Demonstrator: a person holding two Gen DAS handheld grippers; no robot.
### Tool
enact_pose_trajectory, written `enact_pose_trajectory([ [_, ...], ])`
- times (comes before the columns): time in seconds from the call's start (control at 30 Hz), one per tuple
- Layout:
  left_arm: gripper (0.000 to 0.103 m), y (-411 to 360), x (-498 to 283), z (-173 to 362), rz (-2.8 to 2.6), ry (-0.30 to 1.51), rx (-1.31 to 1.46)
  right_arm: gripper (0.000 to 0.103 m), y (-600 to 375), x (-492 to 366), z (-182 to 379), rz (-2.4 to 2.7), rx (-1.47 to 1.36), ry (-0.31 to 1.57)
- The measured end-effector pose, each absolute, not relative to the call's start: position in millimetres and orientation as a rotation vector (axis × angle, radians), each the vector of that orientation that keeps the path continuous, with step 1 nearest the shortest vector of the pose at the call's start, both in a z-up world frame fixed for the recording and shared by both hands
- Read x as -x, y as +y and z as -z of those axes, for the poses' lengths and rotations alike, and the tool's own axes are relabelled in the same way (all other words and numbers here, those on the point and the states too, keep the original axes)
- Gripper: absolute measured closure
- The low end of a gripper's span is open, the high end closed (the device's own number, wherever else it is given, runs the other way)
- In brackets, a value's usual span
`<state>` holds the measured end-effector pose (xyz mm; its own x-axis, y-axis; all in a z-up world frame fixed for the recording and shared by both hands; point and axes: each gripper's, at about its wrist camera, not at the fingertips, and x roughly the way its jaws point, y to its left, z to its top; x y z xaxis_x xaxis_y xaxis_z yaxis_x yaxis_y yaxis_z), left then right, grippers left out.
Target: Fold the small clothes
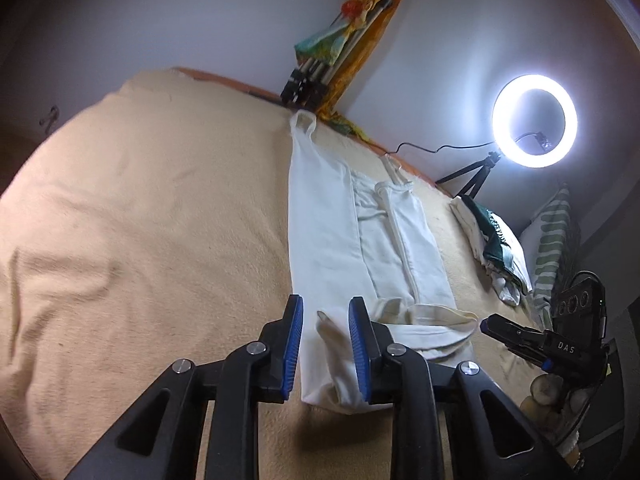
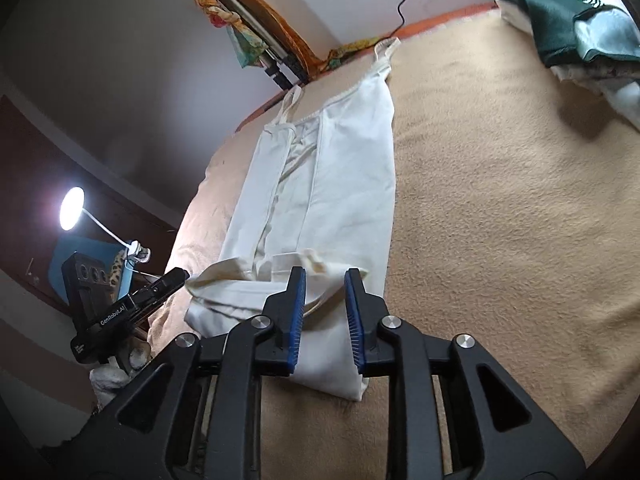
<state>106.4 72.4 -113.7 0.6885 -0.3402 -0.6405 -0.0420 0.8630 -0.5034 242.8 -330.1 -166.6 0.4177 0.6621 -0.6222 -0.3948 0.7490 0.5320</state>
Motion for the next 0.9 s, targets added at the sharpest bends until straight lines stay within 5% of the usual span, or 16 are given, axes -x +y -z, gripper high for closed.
enact_pose_trajectory([
  [0.5,0.084,27.6,-106.5,135.4,0.299,0.911,0.383,0.082,-279.1,-216.9,193.1,-0.798,-0.002,0.962],
  [0.9,0.083,43.1,-145.0,131.4,0.148,0.890,0.382,0.082,-280.2,-266.4,185.0,-0.642,-0.102,0.913],
])
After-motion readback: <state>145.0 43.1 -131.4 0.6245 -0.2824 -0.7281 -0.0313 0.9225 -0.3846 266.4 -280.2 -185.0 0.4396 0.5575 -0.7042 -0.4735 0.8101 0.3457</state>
